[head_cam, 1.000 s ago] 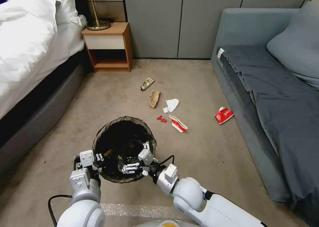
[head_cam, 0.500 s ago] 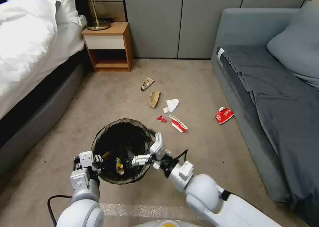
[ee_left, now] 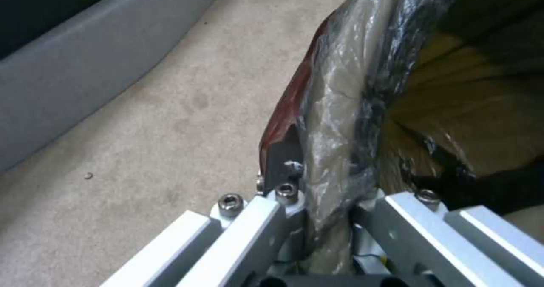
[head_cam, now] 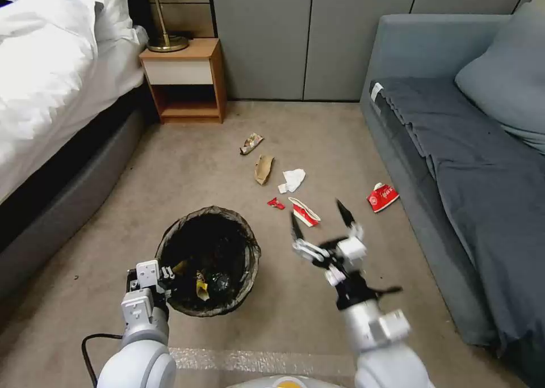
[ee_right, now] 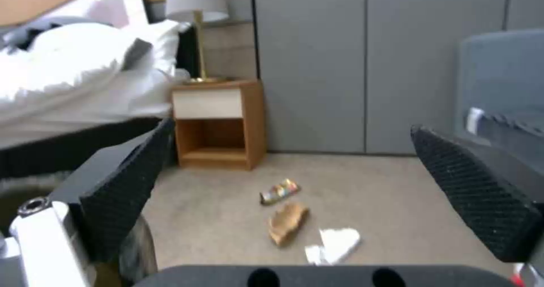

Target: Pick up the trash bin, then pick up the garbage from the floor and place it into the trash bin.

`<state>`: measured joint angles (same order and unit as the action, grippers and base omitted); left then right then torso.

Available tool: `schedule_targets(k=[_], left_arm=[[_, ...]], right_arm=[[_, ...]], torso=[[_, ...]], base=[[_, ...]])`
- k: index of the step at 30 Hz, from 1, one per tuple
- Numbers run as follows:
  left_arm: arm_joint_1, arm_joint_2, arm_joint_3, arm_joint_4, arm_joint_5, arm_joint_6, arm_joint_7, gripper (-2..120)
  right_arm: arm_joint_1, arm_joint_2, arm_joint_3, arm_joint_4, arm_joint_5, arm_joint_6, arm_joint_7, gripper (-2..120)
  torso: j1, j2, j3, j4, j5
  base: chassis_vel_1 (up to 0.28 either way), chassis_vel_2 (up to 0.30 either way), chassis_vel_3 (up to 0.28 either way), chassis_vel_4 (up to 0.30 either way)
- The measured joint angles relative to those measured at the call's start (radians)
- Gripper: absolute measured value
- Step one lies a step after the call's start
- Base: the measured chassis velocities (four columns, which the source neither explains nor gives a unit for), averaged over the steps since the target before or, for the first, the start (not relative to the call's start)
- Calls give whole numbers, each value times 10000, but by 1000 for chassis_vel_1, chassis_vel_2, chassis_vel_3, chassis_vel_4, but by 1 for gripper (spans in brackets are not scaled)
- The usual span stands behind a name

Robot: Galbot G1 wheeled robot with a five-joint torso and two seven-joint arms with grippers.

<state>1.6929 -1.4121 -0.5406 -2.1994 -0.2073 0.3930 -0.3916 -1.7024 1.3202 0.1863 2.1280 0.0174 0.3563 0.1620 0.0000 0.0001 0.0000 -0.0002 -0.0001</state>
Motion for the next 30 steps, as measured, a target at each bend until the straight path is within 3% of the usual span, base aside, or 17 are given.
schedule_targets(k=[11,30], left_arm=[[-88,4,-47,191,616,-639,396,0],[-64,-37,41,112,300,-456,285,0]], right_arm=[[-168,412,370,-502,-258,356,94,100],[186,505,511,-588,-315,464,206,100]], torso=[[0,0,0,3,0],[1,-1,0,1,1]], base=[[0,0,0,0],[-2,-1,-3,-2]])
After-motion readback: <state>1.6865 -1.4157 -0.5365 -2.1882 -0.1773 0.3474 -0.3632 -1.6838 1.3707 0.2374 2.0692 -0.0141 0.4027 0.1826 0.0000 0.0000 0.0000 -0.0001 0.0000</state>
